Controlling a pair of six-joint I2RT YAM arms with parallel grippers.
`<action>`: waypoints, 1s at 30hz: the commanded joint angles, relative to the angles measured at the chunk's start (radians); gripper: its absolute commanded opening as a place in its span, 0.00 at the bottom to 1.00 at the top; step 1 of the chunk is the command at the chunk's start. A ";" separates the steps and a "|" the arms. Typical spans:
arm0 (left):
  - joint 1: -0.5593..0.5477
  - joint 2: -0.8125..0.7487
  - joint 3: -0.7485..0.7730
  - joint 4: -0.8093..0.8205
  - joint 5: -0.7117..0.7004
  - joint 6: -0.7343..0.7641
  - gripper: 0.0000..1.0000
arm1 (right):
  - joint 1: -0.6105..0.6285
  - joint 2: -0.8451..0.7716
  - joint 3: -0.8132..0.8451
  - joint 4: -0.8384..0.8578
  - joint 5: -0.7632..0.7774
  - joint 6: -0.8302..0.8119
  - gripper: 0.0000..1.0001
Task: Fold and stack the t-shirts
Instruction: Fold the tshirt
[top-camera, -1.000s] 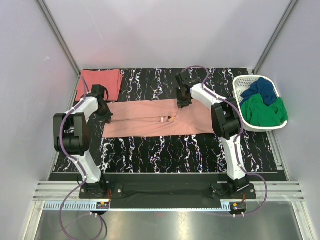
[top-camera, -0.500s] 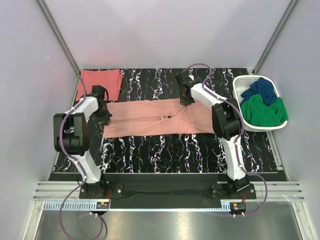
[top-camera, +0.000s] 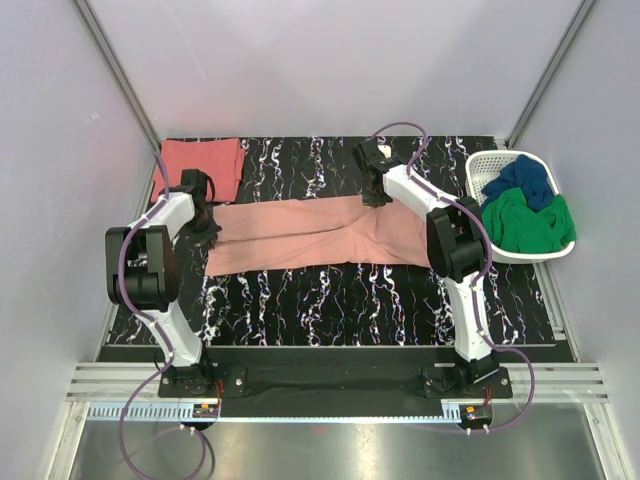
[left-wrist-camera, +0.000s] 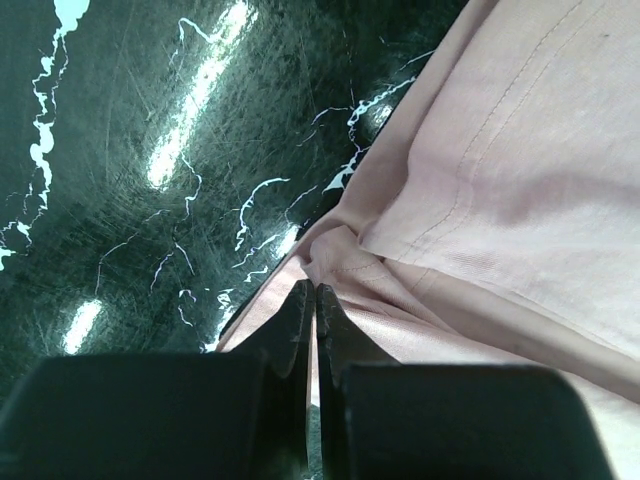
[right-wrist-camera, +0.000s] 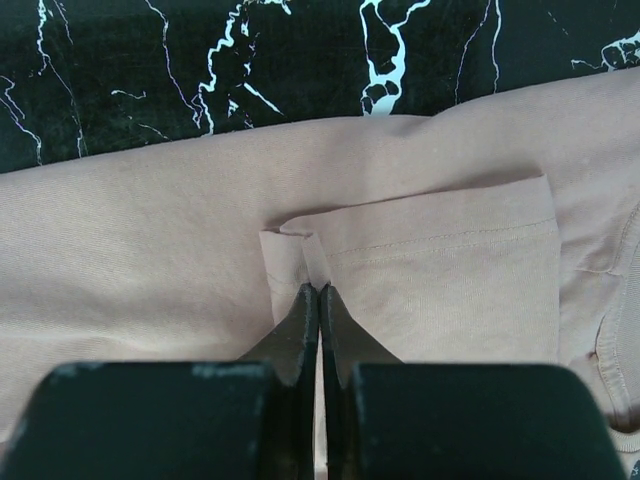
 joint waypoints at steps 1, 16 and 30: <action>0.010 -0.009 0.050 0.003 -0.031 -0.015 0.00 | 0.008 -0.019 0.044 0.038 0.018 -0.007 0.02; 0.010 0.014 0.077 -0.047 -0.084 -0.032 0.13 | 0.017 0.015 0.037 0.171 -0.091 -0.123 0.03; 0.010 -0.005 0.153 -0.134 -0.161 -0.030 0.38 | 0.022 -0.086 0.049 0.052 -0.082 -0.119 0.60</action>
